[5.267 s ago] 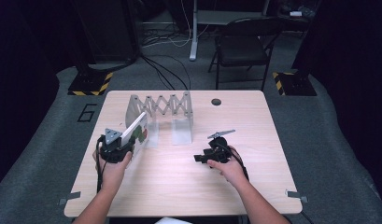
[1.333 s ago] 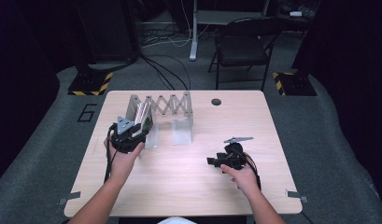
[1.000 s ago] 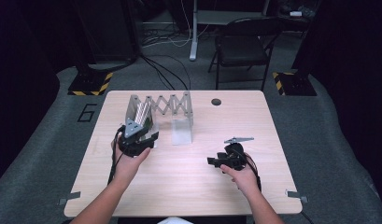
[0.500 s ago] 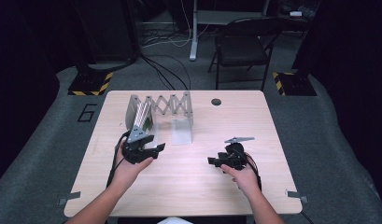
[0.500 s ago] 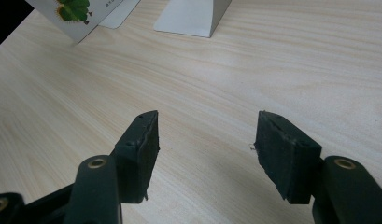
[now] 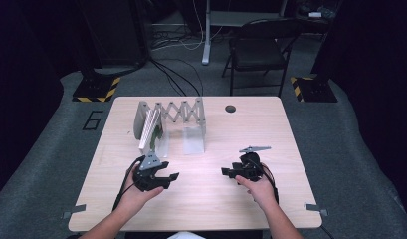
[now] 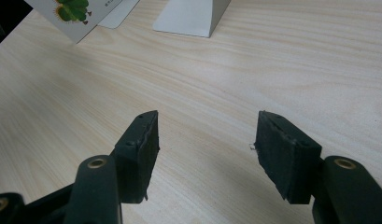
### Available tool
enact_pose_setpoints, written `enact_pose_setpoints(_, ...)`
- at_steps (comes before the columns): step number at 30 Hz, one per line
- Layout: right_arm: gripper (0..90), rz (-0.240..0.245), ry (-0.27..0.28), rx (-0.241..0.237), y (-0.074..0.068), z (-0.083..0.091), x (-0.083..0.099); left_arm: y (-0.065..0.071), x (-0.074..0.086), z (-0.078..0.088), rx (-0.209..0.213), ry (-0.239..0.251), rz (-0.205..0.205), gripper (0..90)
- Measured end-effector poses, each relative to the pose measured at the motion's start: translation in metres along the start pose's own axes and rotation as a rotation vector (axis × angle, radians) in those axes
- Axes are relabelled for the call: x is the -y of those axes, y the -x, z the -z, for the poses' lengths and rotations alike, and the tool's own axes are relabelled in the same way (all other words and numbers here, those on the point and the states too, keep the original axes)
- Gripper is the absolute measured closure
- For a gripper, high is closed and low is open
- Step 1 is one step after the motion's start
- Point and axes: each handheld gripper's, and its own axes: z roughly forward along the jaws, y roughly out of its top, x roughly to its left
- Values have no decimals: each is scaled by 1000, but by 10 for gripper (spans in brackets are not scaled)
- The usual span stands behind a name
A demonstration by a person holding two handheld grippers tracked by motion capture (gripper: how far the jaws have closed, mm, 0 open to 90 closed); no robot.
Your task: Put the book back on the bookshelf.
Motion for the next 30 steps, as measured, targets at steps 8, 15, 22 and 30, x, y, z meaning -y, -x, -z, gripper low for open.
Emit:
enact_pose_setpoints(8, 396, 1, 2, 4, 1, 0, 0, 1, 21, -7, 18, -6, -10, 415)
enact_pose_setpoints(15, 397, -1, -6, 7, 1, -2, 0, -7, 33, -16, 9, -36, 11, 412)
enact_pose_setpoints(22, 397, 17, -2, 17, 2, -4, 1, -11, 38, -23, 4, -72, -2, 411)
enact_pose_setpoints(30, 397, 24, -10, 25, 3, -7, 2, -6, 39, -28, 18, -86, -31, 417)
